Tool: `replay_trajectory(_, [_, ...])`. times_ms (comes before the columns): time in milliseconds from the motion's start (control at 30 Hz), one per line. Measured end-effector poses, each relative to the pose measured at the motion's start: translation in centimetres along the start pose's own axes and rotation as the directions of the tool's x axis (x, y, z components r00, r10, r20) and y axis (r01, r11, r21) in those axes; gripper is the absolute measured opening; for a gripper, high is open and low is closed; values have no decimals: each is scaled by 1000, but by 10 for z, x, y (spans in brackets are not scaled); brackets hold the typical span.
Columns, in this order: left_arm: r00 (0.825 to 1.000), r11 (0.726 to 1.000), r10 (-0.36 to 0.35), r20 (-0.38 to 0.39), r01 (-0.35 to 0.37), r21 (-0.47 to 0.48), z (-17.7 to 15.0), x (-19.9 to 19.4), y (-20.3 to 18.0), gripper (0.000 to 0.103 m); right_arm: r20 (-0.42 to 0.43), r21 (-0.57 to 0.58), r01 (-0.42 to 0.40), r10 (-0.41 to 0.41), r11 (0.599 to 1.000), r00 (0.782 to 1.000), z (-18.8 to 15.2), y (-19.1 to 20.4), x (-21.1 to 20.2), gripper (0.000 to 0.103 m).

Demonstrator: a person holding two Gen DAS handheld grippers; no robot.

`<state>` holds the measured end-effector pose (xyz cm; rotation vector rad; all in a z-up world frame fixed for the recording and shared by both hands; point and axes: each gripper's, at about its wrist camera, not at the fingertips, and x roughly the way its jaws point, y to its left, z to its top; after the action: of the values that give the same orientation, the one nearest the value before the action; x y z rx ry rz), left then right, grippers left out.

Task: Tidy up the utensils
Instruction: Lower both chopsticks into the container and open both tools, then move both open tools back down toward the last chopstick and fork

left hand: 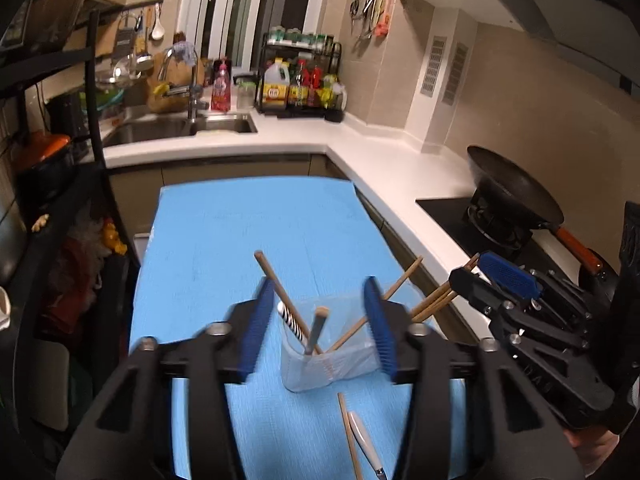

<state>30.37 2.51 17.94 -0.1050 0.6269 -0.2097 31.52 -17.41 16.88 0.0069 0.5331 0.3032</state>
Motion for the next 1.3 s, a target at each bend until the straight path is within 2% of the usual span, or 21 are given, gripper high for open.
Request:
replay_trajectory(133, [998,1000,-19,52,18,8,-1,-18,-4,48,26,17,6,-7,1000,1000,-5,-2,-17,42])
replay_trajectory(300, [992,999,9,124,-13,38,-17,-43,-14,48,62,31,16,-18,999,998,-18,-2,-45,42])
replay_trajectory(467, [989,998,25,148,-34,61,-49,-61,-23,32,67,49,18,-22,999,998,-43,-3,-70,40])
replay_trajectory(533, [990,998,28,140,-36,55,-64,-65,-23,23,59,68,10,-14,998,998,-55,-3,-77,30])
replay_trajectory(700, [995,999,30,95,-33,24,-108,-67,-19,20,28,112,-15,12,994,1000,-94,-1,-96,14])
replay_trajectory(900, [999,999,43,32,-42,-8,-161,-67,-14,18,-47,185,-29,38,982,998,-149,3,-100,14])
replay_trajectory(1100, [999,995,37,-1,-37,-96,-204,-68,-1,18,-176,275,-49,100,960,979,-212,10,-78,18])
replay_trajectory(1200, [998,991,52,-31,-55,-124,-230,-66,3,18,-228,324,-48,127,945,965,-237,10,-65,24])
replay_trajectory(1267, [997,990,65,-48,-70,-119,-244,-67,2,18,-260,347,-38,135,937,956,-250,10,-58,41])
replay_trajectory(1300, [996,991,69,-52,-75,-115,-248,-67,1,18,-277,383,-48,165,923,947,-257,8,-52,54])
